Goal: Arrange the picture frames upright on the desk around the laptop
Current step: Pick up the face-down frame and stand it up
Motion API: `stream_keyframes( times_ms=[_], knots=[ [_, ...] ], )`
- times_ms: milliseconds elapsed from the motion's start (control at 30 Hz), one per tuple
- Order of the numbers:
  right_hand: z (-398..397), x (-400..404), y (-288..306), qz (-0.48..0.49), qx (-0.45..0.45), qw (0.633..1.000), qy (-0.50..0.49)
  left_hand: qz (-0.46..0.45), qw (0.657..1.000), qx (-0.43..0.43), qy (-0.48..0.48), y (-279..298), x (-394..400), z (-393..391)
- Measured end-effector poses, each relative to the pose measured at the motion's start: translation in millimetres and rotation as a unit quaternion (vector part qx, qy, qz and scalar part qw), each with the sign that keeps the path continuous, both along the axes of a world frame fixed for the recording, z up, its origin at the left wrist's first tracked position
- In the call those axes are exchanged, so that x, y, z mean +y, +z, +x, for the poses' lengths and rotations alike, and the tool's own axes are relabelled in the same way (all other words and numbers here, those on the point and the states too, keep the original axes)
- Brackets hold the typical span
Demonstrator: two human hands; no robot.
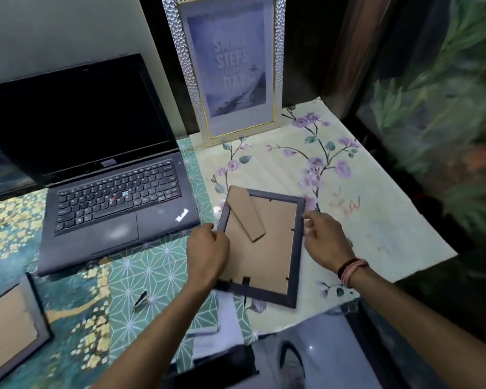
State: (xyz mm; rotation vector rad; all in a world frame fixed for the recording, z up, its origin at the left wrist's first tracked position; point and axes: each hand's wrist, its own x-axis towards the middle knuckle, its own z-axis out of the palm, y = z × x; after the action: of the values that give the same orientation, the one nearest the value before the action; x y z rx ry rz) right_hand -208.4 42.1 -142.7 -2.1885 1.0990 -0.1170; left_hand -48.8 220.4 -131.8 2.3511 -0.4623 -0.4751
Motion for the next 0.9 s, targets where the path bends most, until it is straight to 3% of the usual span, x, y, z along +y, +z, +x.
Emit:
stream_keyframes(
  times_ms=[200,433,533,667,833,900],
  knots=[
    [-11.2,22.3,-16.6,-0.069,0.033,0.990,0.120,0.069,0.995,0.044,-0.053,16.3,16.7,-6.4],
    [-33.3,6.8,-7.0,-0.017,-0.030,0.986,0.162,-0.031,0.964,0.262,-0.025,23.4,23.6,16.9],
    [-41.7,5.2,-2.9,0.089,-0.109,0.983,0.122,-0.129,0.927,0.353,-0.013,20.8,24.8,20.3],
    [-44.8,5.9,5.7,0.181,-0.215,0.956,0.086,-0.172,0.901,0.397,0.013,29.6,16.6,25.6],
    [-24.2,-4.2,34.1,0.103,-0.282,0.953,0.036,-0.233,0.830,0.506,0.041,70.2,-8.0,46.1],
    [-11.4,-9.5,44.6,0.128,-0.333,0.934,0.022,-0.239,0.832,0.501,0.022,79.8,-18.9,56.8]
  ],
)
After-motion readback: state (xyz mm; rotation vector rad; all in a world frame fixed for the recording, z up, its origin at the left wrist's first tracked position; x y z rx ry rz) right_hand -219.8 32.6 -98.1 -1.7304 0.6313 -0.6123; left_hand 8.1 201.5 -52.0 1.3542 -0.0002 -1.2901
